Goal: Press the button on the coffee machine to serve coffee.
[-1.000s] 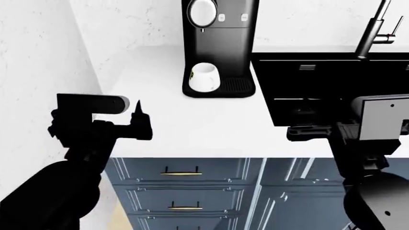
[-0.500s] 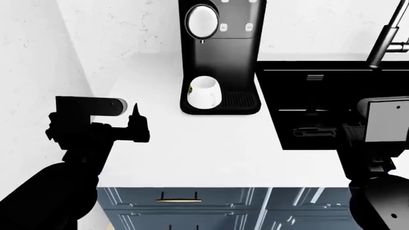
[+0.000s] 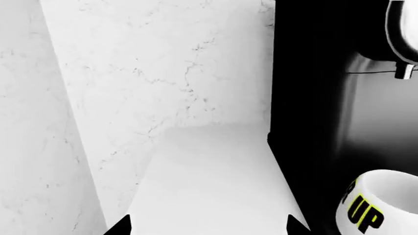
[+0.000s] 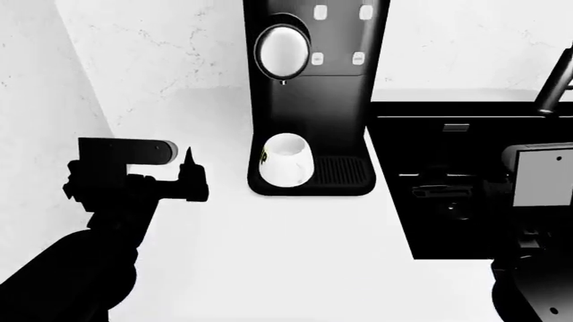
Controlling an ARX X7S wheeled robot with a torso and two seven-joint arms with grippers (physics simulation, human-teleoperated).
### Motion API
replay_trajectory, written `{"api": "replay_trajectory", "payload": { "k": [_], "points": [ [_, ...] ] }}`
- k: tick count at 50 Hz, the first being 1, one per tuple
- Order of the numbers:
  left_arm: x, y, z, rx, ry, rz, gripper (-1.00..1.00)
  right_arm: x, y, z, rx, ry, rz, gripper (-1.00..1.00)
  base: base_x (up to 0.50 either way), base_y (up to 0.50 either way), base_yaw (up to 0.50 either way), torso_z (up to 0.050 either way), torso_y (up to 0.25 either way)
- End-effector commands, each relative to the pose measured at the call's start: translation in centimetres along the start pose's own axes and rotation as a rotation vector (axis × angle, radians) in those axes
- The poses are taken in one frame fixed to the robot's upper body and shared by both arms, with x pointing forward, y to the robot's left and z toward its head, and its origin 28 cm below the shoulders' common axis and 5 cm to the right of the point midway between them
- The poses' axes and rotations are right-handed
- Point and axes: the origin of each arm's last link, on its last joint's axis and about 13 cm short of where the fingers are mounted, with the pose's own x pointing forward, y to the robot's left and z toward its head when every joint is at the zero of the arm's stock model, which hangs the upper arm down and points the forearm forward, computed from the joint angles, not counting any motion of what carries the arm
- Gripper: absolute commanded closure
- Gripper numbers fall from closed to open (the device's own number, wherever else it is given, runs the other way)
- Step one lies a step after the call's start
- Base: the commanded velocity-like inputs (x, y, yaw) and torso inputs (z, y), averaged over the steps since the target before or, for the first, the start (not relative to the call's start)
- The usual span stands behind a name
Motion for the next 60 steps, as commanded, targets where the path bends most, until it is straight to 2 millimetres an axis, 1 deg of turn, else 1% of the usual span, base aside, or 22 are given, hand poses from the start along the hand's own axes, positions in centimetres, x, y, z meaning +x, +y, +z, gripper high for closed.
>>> {"api": "replay_trajectory", "payload": {
  "k": [1,16,19,29,52,60],
  "points": [
    [-0.1,0.1,-0.2,0.001,0.004,0.002,-1.0,-0.3,-0.1,0.0,-0.002,-0.003,0.001,-1.0,0.28,0.0,0.0,0.0,0.0],
    [-0.1,0.3,-0.1,-0.003,0.002,0.007,-1.0,0.0,0.0,0.3,-0.004,-0.004,0.004,-1.0,0.27,0.0,0.0,0.0,0.001],
    [-0.2,0.5,-0.2,-0.003,0.003,0.008,-1.0,0.1,0.0,0.1,-0.003,0.002,0.003,-1.0,0.22,0.0,0.0,0.0,0.0],
    [-0.1,0.2,-0.2,-0.014,0.005,-0.004,-1.0,0.0,0.0,-0.1,0.001,0.007,0.001,-1.0,0.17,0.0,0.0,0.0,0.0],
    [0.0,-0.1,-0.5,-0.011,0.013,-0.007,-1.0,-0.4,0.0,-0.7,0.006,0.012,-0.01,-1.0,0.03,0.0,0.0,0.0,0.0],
    [-0.1,0.2,-0.6,-0.01,0.012,-0.003,-1.0,-0.4,0.0,-0.8,0.008,0.017,-0.008,-1.0,0.09,0.0,0.0,0.0,0.001]
  ]
}}
